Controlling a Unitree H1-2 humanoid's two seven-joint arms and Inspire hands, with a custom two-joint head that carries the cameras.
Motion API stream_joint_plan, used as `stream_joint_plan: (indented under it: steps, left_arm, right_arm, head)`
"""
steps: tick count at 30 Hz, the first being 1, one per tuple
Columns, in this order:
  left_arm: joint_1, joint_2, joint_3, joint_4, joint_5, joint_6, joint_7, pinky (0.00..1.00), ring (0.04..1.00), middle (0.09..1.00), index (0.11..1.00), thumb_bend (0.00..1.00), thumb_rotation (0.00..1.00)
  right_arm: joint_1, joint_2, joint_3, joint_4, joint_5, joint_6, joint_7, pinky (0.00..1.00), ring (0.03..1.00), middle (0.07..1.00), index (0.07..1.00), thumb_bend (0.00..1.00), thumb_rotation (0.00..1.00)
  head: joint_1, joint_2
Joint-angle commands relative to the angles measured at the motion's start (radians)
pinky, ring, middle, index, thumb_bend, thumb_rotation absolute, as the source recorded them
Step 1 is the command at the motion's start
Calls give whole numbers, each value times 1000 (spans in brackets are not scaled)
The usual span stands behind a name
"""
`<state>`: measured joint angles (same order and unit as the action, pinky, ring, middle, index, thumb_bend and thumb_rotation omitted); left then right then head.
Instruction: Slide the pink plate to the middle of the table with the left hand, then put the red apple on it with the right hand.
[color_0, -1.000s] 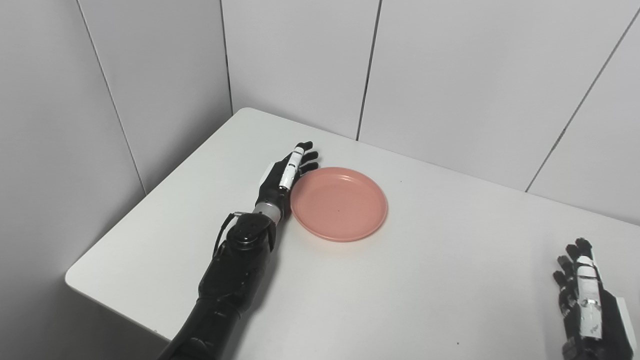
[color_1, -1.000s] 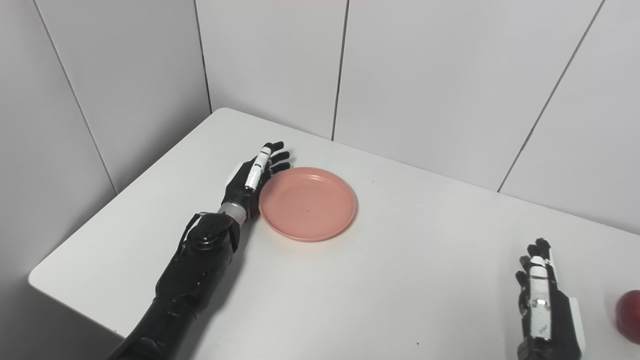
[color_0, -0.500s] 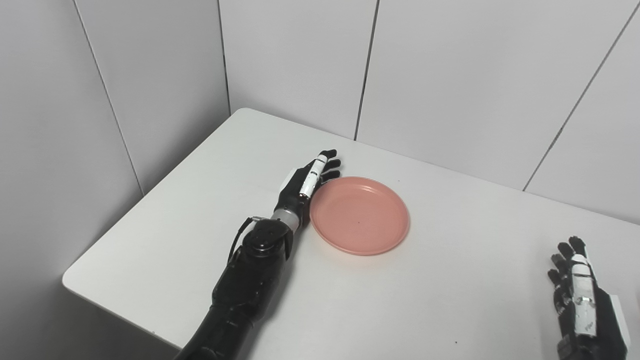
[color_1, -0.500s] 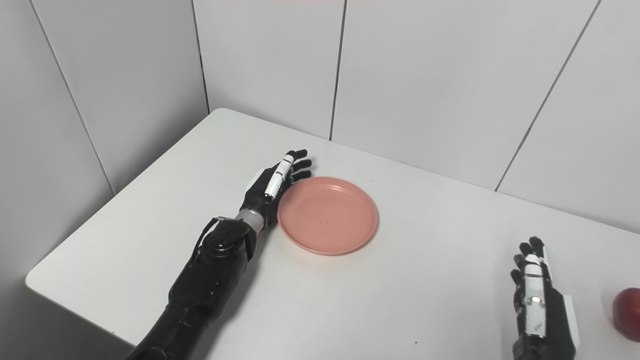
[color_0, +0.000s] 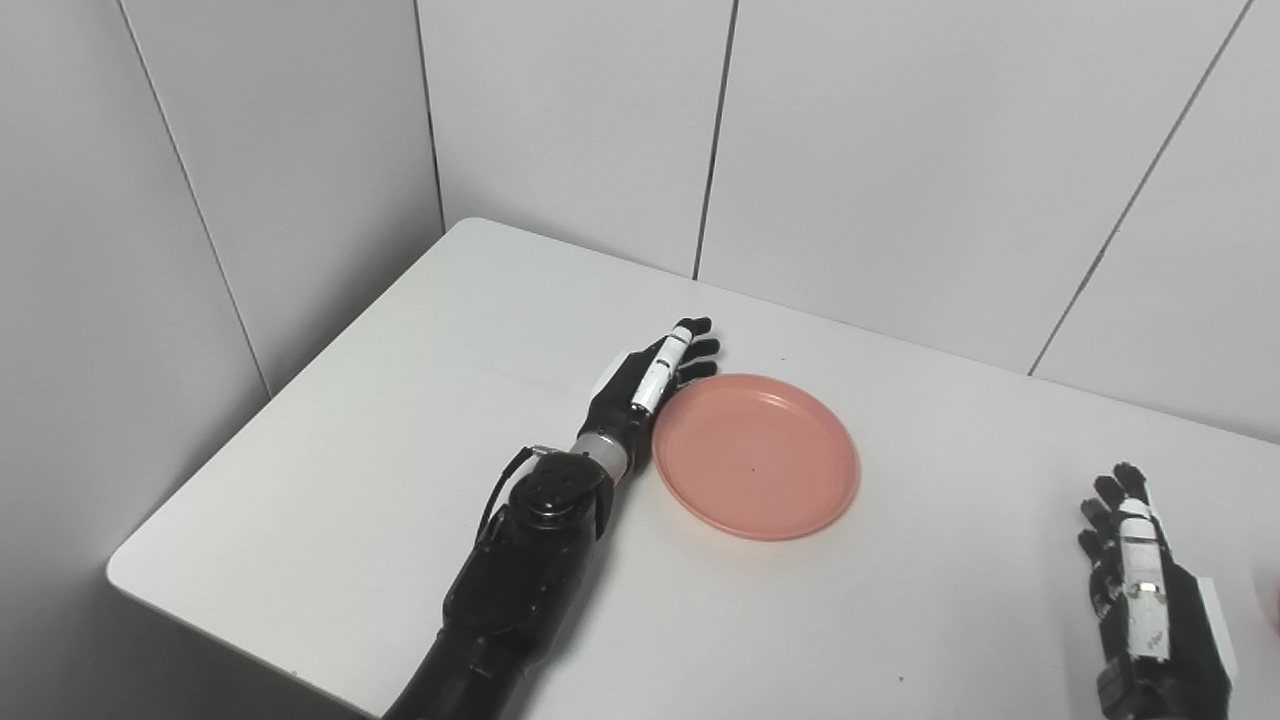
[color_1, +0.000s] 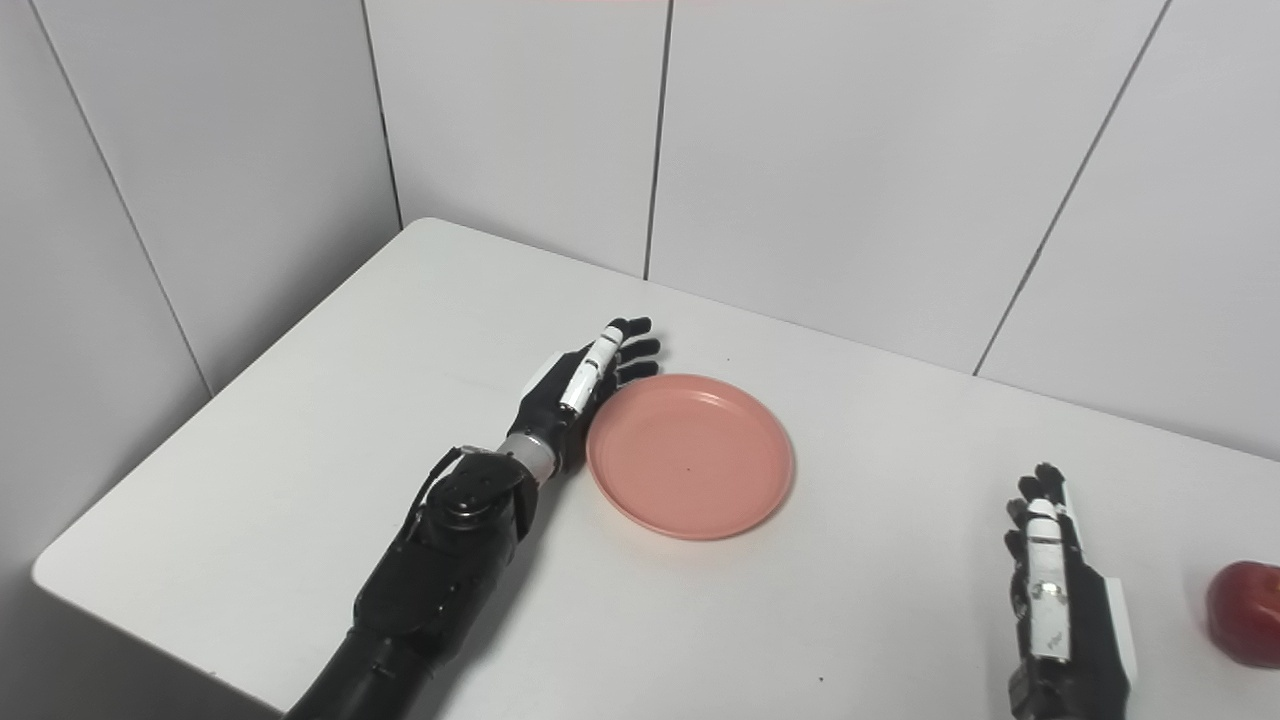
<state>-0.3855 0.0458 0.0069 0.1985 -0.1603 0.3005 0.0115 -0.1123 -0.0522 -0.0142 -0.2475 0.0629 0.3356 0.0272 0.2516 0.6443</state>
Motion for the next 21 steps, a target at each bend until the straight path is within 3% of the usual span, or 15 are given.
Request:
stream_joint_plan:
  steps: [1,21]
  left_arm:
    - [-14,-23,-20,-24,8,19,-24,849,873,885,862,372,1000]
    - [23,-95,-55,-76,18,49,-26,861,881,894,877,348,1000]
  right_arm:
    - [-25,12,2,-36,-3,-15,-6,1000,975,976,980,184,1000]
    - [-30,49,19,-27,-46,-32,-23,1000,959,962,960,207,1000]
  head:
    - [-15,2]
    - [-145,36]
